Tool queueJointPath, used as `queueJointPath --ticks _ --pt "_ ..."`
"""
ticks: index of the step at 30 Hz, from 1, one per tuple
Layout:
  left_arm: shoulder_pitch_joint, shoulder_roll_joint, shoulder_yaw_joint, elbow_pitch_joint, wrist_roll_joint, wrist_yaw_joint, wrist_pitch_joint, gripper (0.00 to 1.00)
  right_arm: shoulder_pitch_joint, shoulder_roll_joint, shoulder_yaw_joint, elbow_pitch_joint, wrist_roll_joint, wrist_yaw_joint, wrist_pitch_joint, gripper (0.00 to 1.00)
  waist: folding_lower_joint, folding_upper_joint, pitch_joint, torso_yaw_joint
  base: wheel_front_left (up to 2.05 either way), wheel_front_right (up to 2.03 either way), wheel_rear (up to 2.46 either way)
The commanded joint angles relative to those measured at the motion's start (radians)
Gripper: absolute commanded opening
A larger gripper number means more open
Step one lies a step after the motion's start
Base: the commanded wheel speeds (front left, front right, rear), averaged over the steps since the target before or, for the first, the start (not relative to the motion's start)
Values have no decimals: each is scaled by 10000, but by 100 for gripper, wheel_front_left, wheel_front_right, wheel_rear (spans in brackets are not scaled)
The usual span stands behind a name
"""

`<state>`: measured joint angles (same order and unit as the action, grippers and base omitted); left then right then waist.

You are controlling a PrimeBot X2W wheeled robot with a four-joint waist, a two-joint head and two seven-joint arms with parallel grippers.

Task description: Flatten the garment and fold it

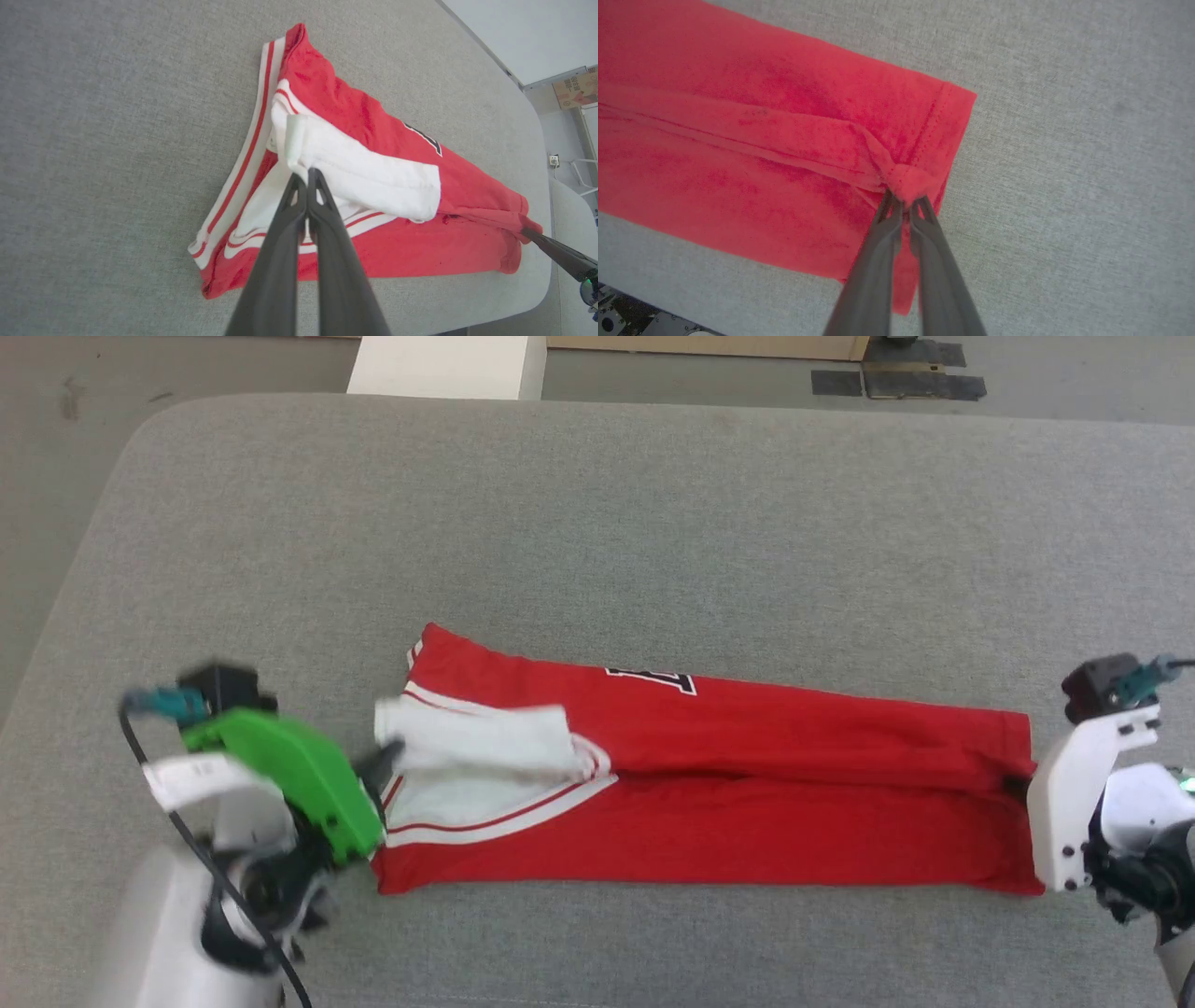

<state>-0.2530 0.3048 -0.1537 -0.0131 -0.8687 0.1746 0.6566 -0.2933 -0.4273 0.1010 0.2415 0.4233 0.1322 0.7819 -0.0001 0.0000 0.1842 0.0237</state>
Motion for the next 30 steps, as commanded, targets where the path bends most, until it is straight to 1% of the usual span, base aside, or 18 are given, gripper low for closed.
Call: queueJointPath --ticks 1,5,9,10,11,12,13,17,21,25,27,29,30 --pt "315 -100 18 172 -157 56 -95 0 194 47 -11 64 -61 -15 -102 0 1 0 54 -5 0 0 0" --pt "678 -300 6 994 -263 84 -248 0 356 174 104 240 -180 -15 -222 0 1 0 181 -31 0 0 0" --pt "620 -429 5 1743 -294 74 -389 0 384 282 312 412 -264 -15 -336 0 1 0 242 -87 0 0 0" --pt "572 -395 -33 1920 -251 55 -380 35 357 310 320 461 -262 -15 -394 0 1 0 234 -114 0 0 0" --pt "504 -398 -6 2007 -246 22 -457 100 329 333 309 484 -264 -15 -476 30 1 0 222 -125 0 0 0" --pt "421 -421 32 2103 -275 -6 -515 100 289 355 310 499 -249 -15 -558 89 1 0 184 -136 0 0 0" --pt "364 -374 13 2178 -235 -18 -504 100 262 352 316 511 -244 -15 -609 100 1 0 125 -143 0 0 0" --pt "105 -111 5 2084 -77 21 -413 100 148 212 346 359 -92 -15 -699 100 1 0 -259 -177 0 0 0" --pt "-125 192 65 1519 -44 195 -64 100 204 -135 347 -216 266 -15 -487 100 1 0 -769 -192 0 0 0" --pt "-351 435 239 816 31 376 1 100 374 -380 -70 -931 603 -15 -92 100 1 0 -1118 -216 0 0 0" --pt "-497 522 357 451 173 319 -317 100 455 -420 -467 -1229 683 -15 35 100 1 0 -1165 -223 0 0 0" --pt "-670 567 529 148 488 92 -1155 100 513 -370 -930 -1431 666 -15 27 100 1 0 -1166 -229 0 0 0" --pt "-743 616 600 28 778 -92 -1790 100 561 -341 -1133 -1477 618 -15 35 100 1 0 -1133 -234 0 0 0"
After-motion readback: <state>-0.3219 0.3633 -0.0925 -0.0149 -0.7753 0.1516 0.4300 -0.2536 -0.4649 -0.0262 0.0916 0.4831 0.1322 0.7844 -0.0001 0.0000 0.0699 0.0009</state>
